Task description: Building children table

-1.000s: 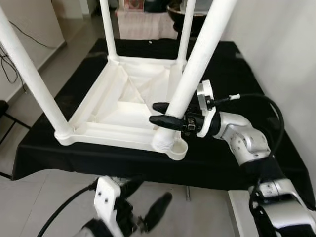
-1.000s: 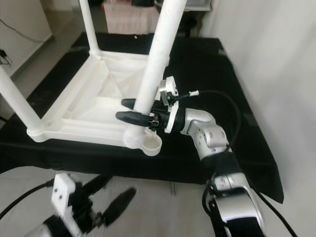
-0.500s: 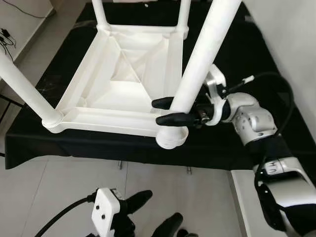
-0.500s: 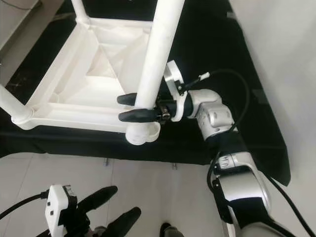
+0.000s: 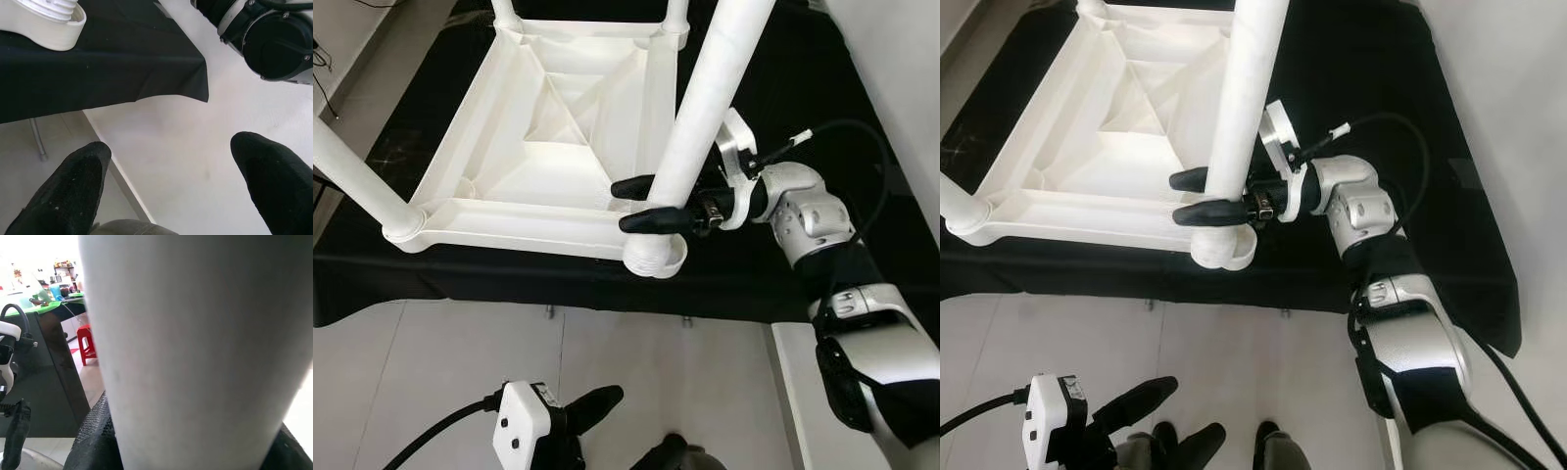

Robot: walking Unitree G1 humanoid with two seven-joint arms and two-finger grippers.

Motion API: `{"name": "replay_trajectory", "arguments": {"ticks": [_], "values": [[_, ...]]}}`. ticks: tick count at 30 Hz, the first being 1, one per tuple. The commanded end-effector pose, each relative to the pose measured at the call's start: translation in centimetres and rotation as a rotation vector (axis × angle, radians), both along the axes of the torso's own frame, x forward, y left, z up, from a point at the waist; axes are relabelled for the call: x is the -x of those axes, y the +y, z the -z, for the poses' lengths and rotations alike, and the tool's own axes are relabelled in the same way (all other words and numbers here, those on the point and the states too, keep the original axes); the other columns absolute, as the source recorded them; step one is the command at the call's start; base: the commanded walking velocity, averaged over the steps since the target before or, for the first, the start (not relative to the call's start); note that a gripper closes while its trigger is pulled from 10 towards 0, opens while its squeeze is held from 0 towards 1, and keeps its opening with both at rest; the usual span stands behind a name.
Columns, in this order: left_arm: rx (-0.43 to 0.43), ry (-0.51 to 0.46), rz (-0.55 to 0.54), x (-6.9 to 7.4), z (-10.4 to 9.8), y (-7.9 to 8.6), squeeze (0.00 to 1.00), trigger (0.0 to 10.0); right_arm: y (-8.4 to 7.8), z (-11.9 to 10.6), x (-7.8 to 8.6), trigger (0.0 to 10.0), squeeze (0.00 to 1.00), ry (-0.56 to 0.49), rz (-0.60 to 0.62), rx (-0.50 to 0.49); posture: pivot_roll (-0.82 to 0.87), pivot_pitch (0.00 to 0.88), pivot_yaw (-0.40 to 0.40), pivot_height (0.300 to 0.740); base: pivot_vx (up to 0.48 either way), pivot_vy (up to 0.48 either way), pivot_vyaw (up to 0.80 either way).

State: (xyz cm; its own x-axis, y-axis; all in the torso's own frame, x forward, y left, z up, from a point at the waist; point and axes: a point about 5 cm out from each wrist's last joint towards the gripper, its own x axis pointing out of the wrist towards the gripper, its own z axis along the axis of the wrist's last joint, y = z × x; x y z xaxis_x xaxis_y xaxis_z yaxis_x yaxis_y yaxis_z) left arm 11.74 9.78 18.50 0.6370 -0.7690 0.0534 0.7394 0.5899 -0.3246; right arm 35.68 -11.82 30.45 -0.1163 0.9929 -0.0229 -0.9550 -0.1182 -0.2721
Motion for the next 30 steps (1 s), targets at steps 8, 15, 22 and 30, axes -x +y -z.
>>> {"name": "replay_trajectory", "arguments": {"ticks": [8,15,22,30], "values": [[-0.014,0.039,0.021,0.56,0.1,0.0,0.0,10.0,0.08,0.5,-0.56,10.0,0.0,0.015,0.022,0.078,0.07,0.417,-0.003,0.74,0.0,0.0,0.0],[-0.013,0.044,0.019,0.56,0.01,0.0,0.0,10.0,-0.25,0.18,-0.47,10.0,0.0,0.013,0.019,0.109,0.07,0.42,-0.001,0.74,0.0,0.0,0.0],[-0.012,0.046,0.021,0.55,-0.01,0.02,0.0,10.0,-0.13,0.41,-0.34,10.0,0.0,0.01,0.009,0.134,0.07,0.422,0.001,0.74,0.0,0.0,0.0],[-0.012,0.048,0.021,0.52,-0.07,0.05,0.0,10.0,0.54,1.06,-0.26,10.0,0.0,-0.024,-0.005,0.179,0.07,0.422,0.001,0.74,0.0,0.0,0.0]]}}
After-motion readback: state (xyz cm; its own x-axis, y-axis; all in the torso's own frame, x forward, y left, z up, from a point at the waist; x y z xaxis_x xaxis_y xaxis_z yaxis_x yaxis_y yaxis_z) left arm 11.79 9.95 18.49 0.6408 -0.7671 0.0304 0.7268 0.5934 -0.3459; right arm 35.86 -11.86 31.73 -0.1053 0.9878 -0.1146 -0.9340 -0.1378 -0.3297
